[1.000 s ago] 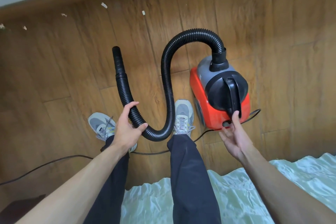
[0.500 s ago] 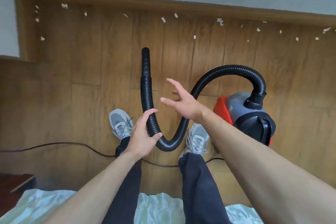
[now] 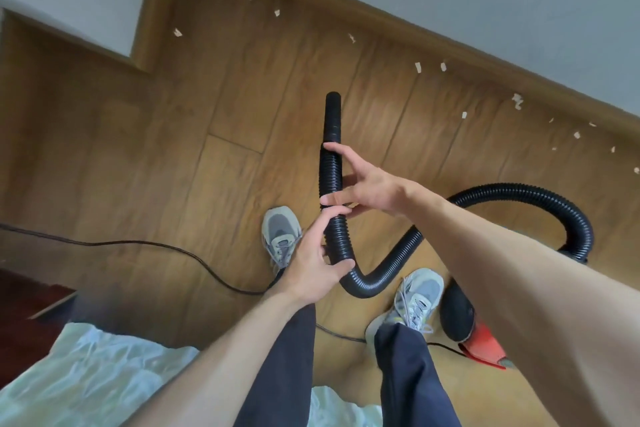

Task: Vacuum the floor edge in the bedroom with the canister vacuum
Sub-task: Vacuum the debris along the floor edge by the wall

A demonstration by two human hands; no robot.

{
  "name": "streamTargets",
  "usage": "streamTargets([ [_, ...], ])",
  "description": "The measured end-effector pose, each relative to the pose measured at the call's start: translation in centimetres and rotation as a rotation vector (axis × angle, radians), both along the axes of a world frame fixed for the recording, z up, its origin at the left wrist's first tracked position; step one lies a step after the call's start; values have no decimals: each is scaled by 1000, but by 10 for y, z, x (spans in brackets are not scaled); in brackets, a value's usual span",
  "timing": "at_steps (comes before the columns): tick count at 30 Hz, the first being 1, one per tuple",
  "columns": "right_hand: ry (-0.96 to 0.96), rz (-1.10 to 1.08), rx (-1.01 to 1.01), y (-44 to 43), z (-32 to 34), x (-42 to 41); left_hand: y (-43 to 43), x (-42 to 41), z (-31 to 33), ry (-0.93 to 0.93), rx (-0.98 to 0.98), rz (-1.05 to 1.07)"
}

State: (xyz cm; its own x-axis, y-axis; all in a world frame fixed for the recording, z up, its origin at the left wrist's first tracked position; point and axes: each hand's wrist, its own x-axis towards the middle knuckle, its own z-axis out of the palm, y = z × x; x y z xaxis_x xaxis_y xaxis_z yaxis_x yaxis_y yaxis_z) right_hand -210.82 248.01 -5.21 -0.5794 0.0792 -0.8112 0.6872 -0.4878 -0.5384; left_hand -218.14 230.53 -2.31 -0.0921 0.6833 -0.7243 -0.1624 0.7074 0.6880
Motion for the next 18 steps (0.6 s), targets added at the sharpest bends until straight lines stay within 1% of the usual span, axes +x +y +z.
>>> streamTargets([
  [3,-30,38,-40,5,-4,-29,1,-22,1,-6,6,51],
  [8,-60,-110,3,10,-16,-78,7,-55,-5,61,22,177],
  [10,-51,-130,20,12,-19,-96,9,-67,-8,79,34,213],
  [18,-48,-25,81,30,-16,-154,16,-97,-9,58,36,248],
])
